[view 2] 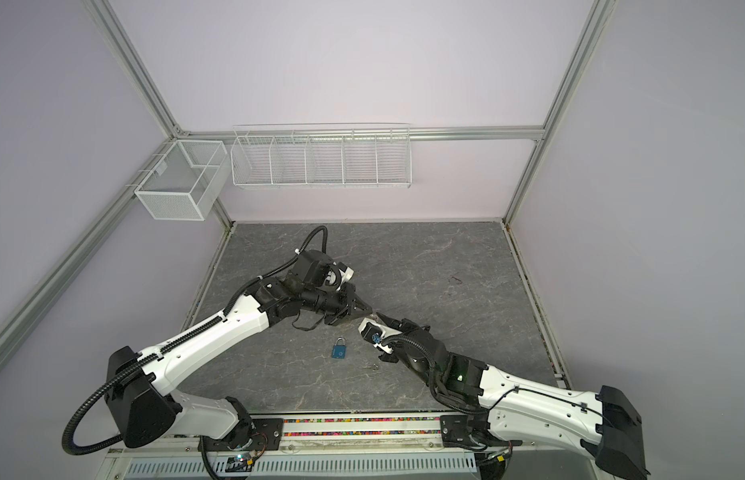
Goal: Unlock with the key
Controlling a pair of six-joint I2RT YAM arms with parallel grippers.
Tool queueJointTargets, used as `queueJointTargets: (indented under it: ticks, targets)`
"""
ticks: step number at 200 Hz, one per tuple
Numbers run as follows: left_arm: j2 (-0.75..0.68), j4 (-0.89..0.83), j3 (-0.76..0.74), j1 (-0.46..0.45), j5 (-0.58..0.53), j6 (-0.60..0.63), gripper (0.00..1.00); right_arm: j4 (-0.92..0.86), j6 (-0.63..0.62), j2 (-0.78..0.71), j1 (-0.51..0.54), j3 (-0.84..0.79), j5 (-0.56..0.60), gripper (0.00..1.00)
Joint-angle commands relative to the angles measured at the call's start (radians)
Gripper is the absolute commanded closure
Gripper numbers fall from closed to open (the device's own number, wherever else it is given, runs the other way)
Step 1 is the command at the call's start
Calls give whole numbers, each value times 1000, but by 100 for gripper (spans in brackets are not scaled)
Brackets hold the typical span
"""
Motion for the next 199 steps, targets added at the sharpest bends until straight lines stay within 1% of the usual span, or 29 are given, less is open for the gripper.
queueJointTargets:
  ticks: [1,12,16,35,66,104,127,164,189,199]
  targets:
    - [-28,49,-28,5,19,-34,100,29,-17,37,6,40,34,71]
    - [-32,62,-35,5,24,-34,100,31,-18,52,7,48,33,73]
    - [-35,70,-39,5,26,-64,100,29,-19,58,8,51,34,74]
    - [-45,107,-55,7,33,-96,100,25,-23,73,11,59,43,77]
    - [-79,168,-88,23,37,-159,100,21,-40,66,19,51,96,76]
    - [-90,202,-109,36,58,-196,100,-4,-84,74,24,61,131,76]
    - [-89,201,-115,36,69,-199,100,25,-96,66,24,55,129,78]
    - [-89,192,-120,38,66,-194,100,53,-111,64,28,64,120,76]
    - [-87,193,-124,39,63,-193,100,54,-118,77,33,74,112,77]
    - [-85,201,-128,39,65,-198,100,46,-121,83,33,80,106,78]
